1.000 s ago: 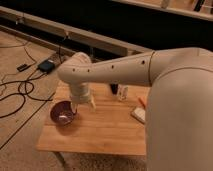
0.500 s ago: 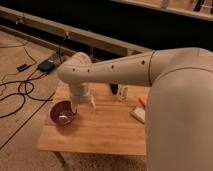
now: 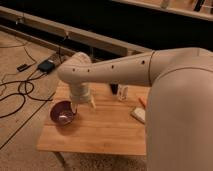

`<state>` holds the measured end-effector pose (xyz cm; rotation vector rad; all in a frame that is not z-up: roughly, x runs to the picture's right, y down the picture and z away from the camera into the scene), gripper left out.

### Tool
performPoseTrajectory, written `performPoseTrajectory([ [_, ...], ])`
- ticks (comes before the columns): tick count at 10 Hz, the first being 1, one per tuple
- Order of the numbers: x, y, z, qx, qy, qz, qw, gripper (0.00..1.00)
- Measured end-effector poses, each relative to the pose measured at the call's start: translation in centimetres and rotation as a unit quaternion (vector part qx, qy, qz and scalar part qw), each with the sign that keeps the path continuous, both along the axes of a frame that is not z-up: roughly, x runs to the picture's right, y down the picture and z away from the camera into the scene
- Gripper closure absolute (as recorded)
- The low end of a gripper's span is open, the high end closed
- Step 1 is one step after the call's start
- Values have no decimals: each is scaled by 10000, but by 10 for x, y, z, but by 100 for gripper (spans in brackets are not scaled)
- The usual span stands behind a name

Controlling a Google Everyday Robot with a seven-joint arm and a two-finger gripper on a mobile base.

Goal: Drag the ceramic bowl in a circle

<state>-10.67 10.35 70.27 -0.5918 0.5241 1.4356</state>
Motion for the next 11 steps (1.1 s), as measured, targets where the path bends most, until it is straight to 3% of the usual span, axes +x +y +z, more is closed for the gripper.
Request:
performPoseTrajectory([
  [9, 0, 1, 0, -8, 7, -10, 10000, 35],
  [11, 4, 7, 14, -27, 18, -210, 9998, 35],
])
